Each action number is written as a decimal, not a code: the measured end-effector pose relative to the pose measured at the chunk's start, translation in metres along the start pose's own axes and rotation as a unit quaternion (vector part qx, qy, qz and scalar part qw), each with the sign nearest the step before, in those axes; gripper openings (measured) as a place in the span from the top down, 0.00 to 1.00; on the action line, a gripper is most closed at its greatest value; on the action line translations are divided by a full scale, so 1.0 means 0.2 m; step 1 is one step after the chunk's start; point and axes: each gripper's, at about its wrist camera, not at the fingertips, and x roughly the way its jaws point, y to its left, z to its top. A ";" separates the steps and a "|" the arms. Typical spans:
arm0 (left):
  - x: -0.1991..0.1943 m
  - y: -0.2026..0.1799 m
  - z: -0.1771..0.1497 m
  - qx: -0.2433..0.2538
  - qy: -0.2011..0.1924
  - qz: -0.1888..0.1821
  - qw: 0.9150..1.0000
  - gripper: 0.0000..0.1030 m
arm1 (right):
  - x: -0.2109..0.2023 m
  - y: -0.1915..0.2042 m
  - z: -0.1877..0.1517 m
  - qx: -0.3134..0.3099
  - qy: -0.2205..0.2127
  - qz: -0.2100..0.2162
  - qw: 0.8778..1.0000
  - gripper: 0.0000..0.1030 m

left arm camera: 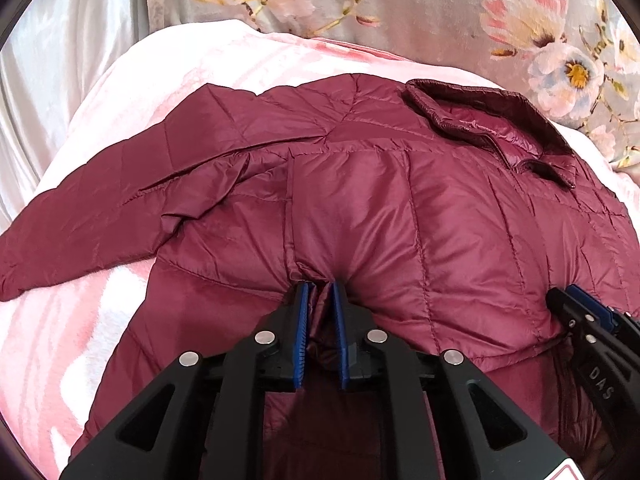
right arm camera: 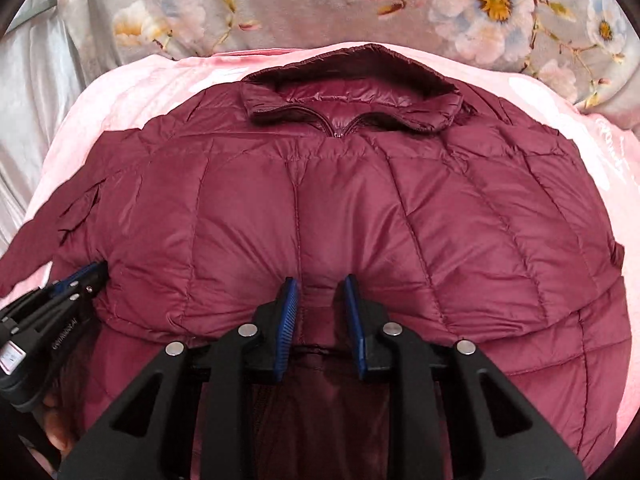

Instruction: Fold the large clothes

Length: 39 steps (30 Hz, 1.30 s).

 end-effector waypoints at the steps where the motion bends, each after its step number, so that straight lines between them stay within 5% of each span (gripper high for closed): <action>1: 0.00 0.00 0.00 -0.001 0.000 -0.002 1.000 0.88 | 0.00 0.01 0.00 -0.003 -0.002 -0.005 1.000 0.78; 10: -0.12 0.25 -0.03 -0.086 0.010 -0.073 0.994 0.73 | 0.03 0.01 0.02 -0.007 -0.004 -0.021 1.000 0.73; 14: -0.31 0.63 -0.08 -0.147 -0.005 -0.038 0.988 0.44 | 0.03 0.01 0.02 -0.002 -0.005 -0.025 1.000 0.68; 16: -0.38 0.87 -0.11 -0.180 -0.012 0.010 0.984 0.43 | 0.02 0.00 0.02 -0.001 -0.006 -0.027 1.000 0.67; 21: -0.40 1.48 -0.17 -0.274 0.007 0.113 0.955 0.43 | 0.02 0.01 0.02 0.000 -0.008 -0.048 0.999 0.55; 28: -0.34 1.87 -0.20 -0.376 0.014 0.108 0.920 0.46 | 0.02 0.00 0.01 0.006 -0.009 -0.061 0.998 0.45; 30: -0.32 1.87 -0.16 -0.375 0.005 0.105 0.921 0.62 | 0.02 0.00 0.01 0.006 -0.009 -0.062 0.998 0.44; 31: -0.31 1.86 -0.13 -0.371 0.007 0.104 0.923 0.89 | 0.02 0.00 0.01 0.006 -0.009 -0.062 0.998 0.44; 32: -0.30 1.85 -0.10 -0.363 0.008 0.103 0.926 0.98 | 0.02 0.00 0.01 0.007 -0.009 -0.061 0.998 0.43; 35: -0.34 1.72 0.03 -0.329 -0.018 0.098 0.939 0.99 | 0.01 -0.01 0.01 0.008 -0.014 -0.057 0.998 0.36; 39: -0.52 1.32 0.29 -0.232 -0.070 0.059 0.968 1.00 | -0.07 -0.03 0.00 0.019 -0.036 -0.026 0.999 0.34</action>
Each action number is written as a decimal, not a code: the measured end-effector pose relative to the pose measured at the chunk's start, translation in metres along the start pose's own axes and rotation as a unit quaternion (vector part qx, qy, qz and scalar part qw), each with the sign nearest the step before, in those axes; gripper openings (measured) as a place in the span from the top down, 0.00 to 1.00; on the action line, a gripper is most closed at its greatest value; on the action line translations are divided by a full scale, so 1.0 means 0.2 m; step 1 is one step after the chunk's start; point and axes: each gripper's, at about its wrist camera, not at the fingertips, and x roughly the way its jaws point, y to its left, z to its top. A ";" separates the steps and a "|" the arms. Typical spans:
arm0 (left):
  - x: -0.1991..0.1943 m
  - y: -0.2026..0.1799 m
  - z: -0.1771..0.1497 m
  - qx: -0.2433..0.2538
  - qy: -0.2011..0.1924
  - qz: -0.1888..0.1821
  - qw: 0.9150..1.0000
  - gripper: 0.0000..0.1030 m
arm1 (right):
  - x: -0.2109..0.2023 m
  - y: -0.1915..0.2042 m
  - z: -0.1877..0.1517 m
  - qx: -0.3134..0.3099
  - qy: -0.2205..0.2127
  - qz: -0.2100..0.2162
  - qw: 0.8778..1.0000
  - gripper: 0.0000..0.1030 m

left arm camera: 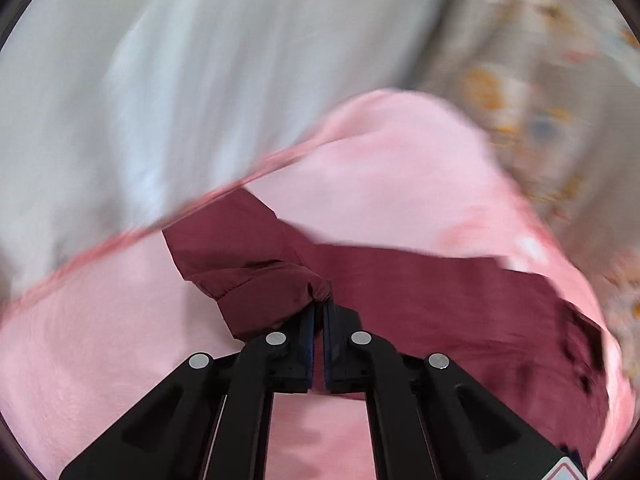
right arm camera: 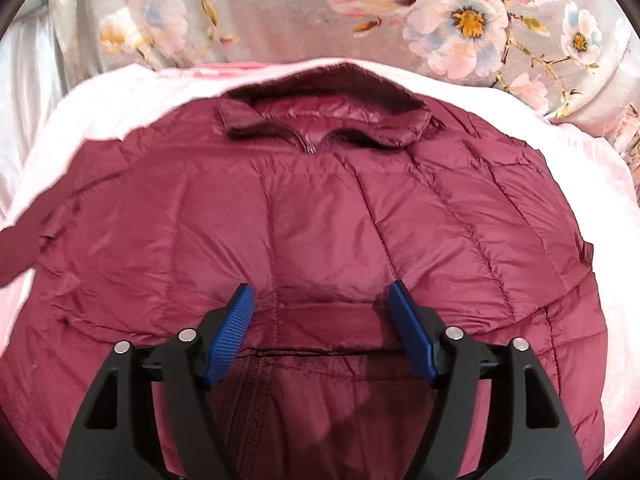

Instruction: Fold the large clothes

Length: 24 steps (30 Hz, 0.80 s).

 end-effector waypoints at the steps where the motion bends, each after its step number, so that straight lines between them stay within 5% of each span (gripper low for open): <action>1: -0.06 -0.11 0.01 0.022 -0.008 -0.019 1.000 1.00 | -0.05 0.00 -0.01 -0.001 -0.008 0.004 1.000 0.34; 5: -0.28 -0.65 -0.03 0.116 -0.028 -0.104 0.987 0.99 | -0.25 -0.03 -0.04 -0.005 -0.035 0.005 0.999 0.31; 12: -0.44 -1.46 -0.45 0.215 0.035 -0.245 0.945 0.96 | -0.55 -0.26 -0.20 0.055 -0.065 0.023 0.996 0.23; 15: -0.42 -1.66 -0.69 0.242 0.077 -0.271 0.929 0.70 | -0.59 -0.35 -0.27 0.065 -0.062 0.007 0.996 0.23; 16: -0.42 -1.69 -0.76 0.247 0.087 -0.273 0.926 0.50 | -0.60 -0.37 -0.29 0.065 -0.059 0.004 0.996 0.23; 17: -0.40 -1.71 -0.83 0.248 0.095 -0.276 0.924 0.43 | -0.60 -0.39 -0.30 0.066 -0.056 0.003 0.996 0.23; 21: -0.39 -1.66 -0.92 0.247 0.105 -0.286 0.920 0.35 | -0.58 -0.47 -0.31 0.083 -0.047 0.018 0.995 0.23; 24: -0.33 -1.54 -0.87 0.226 0.104 -0.266 0.931 0.34 | -0.55 -0.52 -0.29 0.107 -0.038 0.042 0.993 0.22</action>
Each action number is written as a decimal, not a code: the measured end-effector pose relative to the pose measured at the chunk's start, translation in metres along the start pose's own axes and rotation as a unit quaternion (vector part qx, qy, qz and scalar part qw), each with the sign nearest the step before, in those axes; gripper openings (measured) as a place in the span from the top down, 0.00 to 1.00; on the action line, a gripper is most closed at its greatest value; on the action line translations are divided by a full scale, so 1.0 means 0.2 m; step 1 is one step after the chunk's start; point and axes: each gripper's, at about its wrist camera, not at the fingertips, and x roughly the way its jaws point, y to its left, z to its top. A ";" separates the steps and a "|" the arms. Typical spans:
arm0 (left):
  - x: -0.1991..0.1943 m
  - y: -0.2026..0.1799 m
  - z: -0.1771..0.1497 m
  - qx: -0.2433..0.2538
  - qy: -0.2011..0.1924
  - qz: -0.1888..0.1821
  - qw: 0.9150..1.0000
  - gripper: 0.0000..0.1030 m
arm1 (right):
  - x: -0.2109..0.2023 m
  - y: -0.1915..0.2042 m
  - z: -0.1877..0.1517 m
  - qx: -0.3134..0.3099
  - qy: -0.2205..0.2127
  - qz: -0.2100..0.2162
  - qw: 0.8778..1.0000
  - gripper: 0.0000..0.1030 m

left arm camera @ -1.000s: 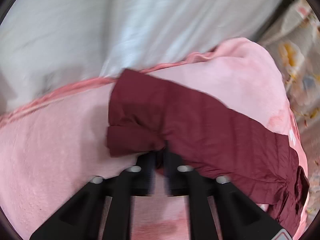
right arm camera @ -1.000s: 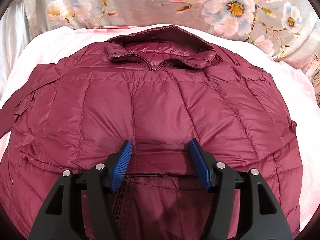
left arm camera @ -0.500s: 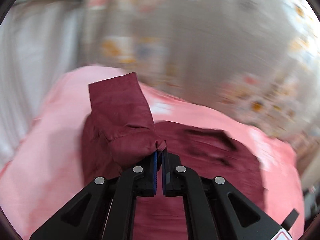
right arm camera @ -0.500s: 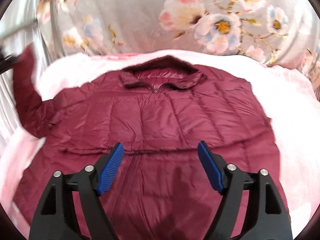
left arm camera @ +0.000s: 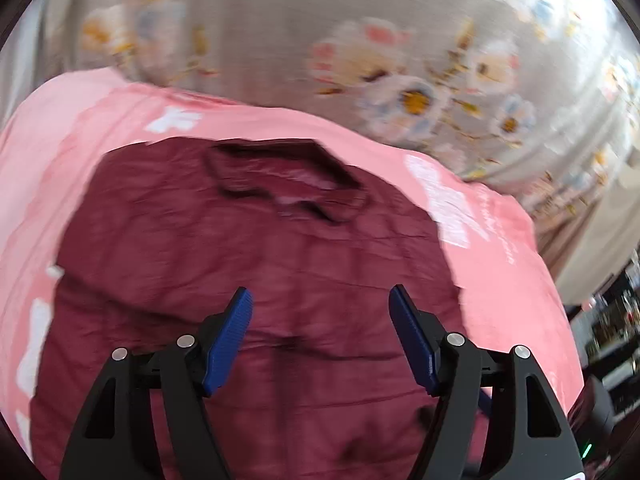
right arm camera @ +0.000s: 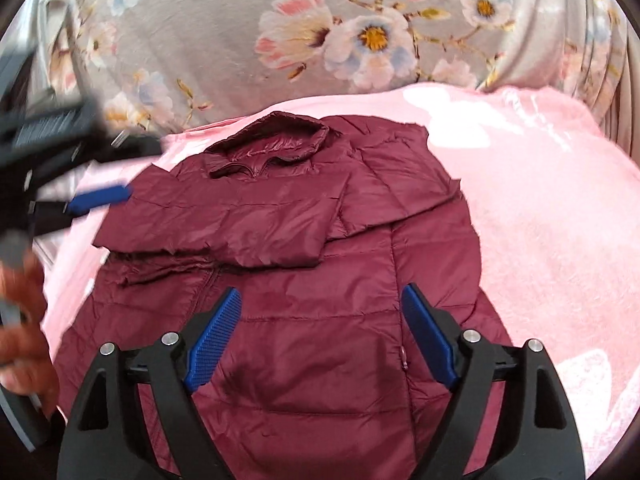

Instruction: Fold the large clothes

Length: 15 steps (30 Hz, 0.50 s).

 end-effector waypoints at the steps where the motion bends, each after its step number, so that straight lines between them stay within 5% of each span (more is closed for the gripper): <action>1: -0.02 0.07 0.01 -0.013 0.000 0.008 1.000 0.34 | 0.02 -0.01 0.01 0.006 0.004 0.006 1.000 0.22; 5: -0.04 0.41 0.06 -0.088 0.003 0.039 0.995 0.34 | 0.10 -0.02 0.09 0.035 0.023 0.029 0.999 0.23; 12: -0.05 0.93 0.05 -0.205 0.012 0.081 0.975 0.34 | 0.33 0.02 0.21 0.051 0.052 0.028 0.997 0.23; 15: -0.05 1.06 0.02 -0.239 0.017 0.085 0.967 0.34 | 0.44 0.03 0.22 0.053 0.077 0.009 0.996 0.34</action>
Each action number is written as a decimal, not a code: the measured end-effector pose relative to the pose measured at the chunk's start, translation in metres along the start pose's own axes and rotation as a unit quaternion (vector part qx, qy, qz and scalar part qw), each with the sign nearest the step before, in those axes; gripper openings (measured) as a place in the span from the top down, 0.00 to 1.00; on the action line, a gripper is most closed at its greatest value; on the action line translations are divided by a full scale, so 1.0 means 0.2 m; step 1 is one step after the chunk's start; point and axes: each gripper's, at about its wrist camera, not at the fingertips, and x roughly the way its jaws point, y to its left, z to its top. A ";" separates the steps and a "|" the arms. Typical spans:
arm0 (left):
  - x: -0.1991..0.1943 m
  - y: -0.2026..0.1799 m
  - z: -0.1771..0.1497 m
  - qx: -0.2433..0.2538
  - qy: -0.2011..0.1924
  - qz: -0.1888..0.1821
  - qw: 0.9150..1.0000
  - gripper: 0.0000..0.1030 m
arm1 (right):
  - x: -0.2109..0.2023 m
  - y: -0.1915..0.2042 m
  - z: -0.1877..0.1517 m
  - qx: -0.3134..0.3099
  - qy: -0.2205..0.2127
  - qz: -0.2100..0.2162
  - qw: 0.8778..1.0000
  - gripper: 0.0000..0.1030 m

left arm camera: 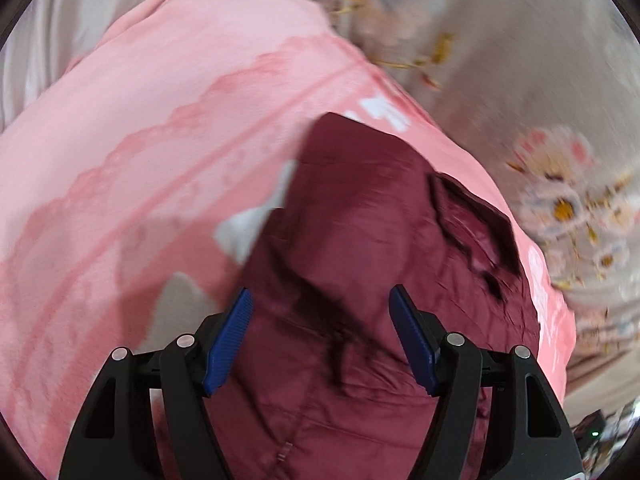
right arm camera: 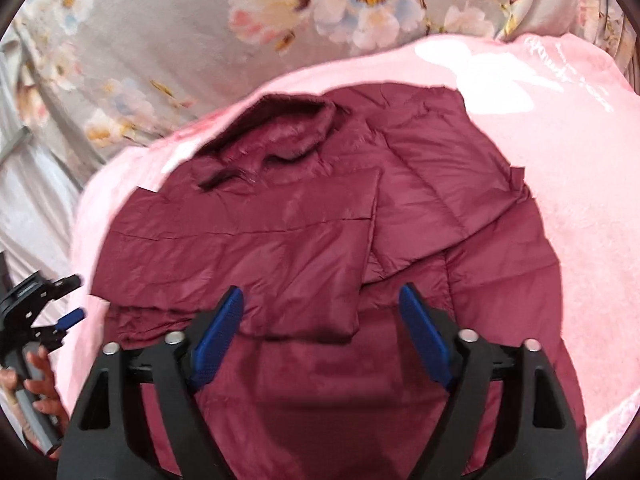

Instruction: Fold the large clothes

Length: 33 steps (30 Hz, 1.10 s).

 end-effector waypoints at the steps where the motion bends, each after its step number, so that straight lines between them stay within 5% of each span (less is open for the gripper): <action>1: 0.01 0.03 0.01 -0.011 0.005 -0.003 1.000 0.34 | 0.04 0.00 0.00 0.001 0.009 0.000 1.000 0.42; 4: 0.05 0.10 0.03 -0.036 0.017 -0.010 0.999 0.34 | 0.09 0.00 0.03 -0.007 0.024 -0.007 1.000 0.90; 5: 0.07 0.12 0.04 -0.044 0.022 -0.013 0.999 0.34 | 0.05 0.01 0.05 -0.011 0.011 -0.003 1.000 0.94; 10: 0.10 0.12 0.07 -0.060 0.031 -0.028 0.997 0.34 | -0.24 0.10 0.25 -0.069 -0.092 -0.030 0.993 0.97; 17: 0.18 0.01 0.10 -0.071 0.039 -0.048 0.996 0.34 | -0.37 0.09 0.44 -0.081 -0.121 -0.024 0.989 0.97; 20: 0.24 -0.04 0.15 -0.064 0.031 -0.027 0.997 0.37 | -0.37 0.05 0.45 -0.078 -0.115 -0.015 0.990 0.97; 28: 0.38 -0.04 0.23 -0.039 0.029 0.025 0.998 0.95 | -0.30 0.00 0.42 -0.076 -0.100 -0.016 0.992 0.97; 33: 0.31 -0.04 0.23 -0.022 -0.001 0.041 0.999 0.98 | -0.21 -0.03 0.36 -0.090 -0.085 -0.046 0.991 0.97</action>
